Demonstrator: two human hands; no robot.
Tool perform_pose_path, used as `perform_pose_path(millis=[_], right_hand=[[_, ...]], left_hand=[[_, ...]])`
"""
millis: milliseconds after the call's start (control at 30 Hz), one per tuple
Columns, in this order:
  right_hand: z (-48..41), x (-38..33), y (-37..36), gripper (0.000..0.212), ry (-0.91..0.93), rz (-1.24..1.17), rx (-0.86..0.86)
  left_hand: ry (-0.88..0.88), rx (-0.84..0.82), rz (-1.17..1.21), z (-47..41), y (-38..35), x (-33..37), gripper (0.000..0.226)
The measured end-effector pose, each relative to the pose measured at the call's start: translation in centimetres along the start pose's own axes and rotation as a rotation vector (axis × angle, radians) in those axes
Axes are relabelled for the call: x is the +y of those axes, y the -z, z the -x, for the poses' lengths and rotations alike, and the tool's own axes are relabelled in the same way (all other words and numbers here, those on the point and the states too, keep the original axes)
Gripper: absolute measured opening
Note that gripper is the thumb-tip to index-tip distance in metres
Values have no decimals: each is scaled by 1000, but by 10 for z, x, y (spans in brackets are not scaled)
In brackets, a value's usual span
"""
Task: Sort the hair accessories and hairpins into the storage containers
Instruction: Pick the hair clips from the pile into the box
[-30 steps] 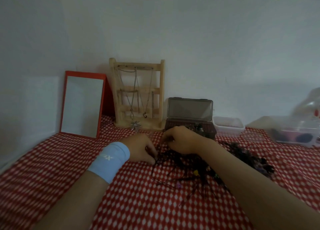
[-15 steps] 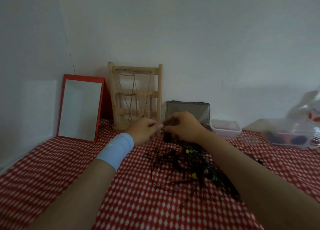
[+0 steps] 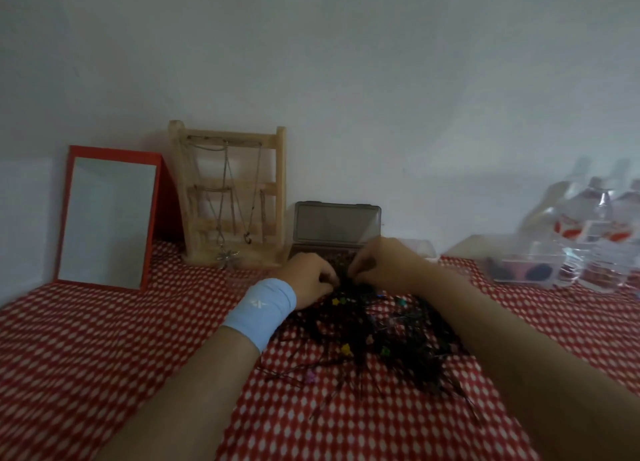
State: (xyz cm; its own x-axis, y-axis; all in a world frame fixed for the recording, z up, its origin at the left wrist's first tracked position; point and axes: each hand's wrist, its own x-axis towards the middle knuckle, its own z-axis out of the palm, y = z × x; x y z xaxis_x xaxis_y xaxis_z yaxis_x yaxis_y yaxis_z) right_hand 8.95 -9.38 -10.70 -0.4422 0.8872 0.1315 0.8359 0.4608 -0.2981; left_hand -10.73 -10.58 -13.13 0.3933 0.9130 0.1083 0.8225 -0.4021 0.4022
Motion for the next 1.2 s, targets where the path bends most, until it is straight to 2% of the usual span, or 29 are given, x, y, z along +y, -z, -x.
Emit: perform_pose_path(millis=[267,433,533,633,700,833,1000,1067,1200], right_hand=[[-1,-18,-36,36,58,50,-146],[-13,-22,-38,30,59,127,-223],[-17,-24,-39,29,43,153,-244],[-17,-29,-38,23,66,66,-137],[-20,-34,-37,21,94,29,-68],[-30,-49,-36,20,126,-21,-47],[-42,-62,-41,20,152,-100,-32],[-45,-67,-43,19,166,-151,-3],[-57,-83,-47,20,145,-259,52]], left_hand=[[117,-124,-203,7,-9,-12,34],[60,-7,-126,23,-7,-22,22],[68,72,-3,28,1,-28,16],[97,187,130,34,18,-40,8],[131,298,210,37,30,-52,10],[152,420,187,43,40,-79,6],[183,451,84,44,32,-113,14],[224,383,98,43,29,-118,23],[327,170,129,45,26,-119,78]])
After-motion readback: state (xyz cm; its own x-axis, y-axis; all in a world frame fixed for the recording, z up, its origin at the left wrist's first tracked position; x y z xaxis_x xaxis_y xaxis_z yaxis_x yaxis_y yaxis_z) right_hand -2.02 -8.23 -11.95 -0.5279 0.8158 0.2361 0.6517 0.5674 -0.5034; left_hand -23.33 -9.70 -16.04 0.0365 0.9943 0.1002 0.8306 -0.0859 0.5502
